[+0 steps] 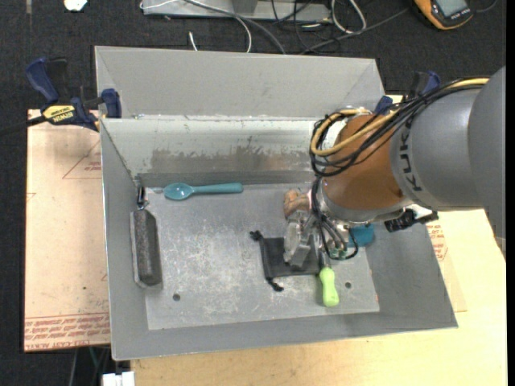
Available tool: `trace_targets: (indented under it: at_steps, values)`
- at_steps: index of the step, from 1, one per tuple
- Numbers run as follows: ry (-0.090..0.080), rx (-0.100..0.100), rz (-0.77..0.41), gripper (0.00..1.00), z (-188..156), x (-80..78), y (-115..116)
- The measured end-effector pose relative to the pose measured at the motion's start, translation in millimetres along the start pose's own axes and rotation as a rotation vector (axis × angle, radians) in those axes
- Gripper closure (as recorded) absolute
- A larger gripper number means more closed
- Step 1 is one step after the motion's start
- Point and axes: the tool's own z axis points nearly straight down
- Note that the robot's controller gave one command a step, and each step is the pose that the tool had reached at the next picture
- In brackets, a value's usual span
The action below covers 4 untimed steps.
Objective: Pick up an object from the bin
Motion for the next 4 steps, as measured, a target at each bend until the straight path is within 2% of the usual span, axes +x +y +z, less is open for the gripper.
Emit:
trace_targets:
  at_steps: [2,3,4]
  values:
    - [0.0,0.0,-0.013,1.0,2.6,-2.0,0.9]
    - [-0.004,-0.002,-0.056,0.0,9.0,-5.7,4.8]
    - [0.0,-0.002,-0.056,1.0,8.4,-5.3,5.0]
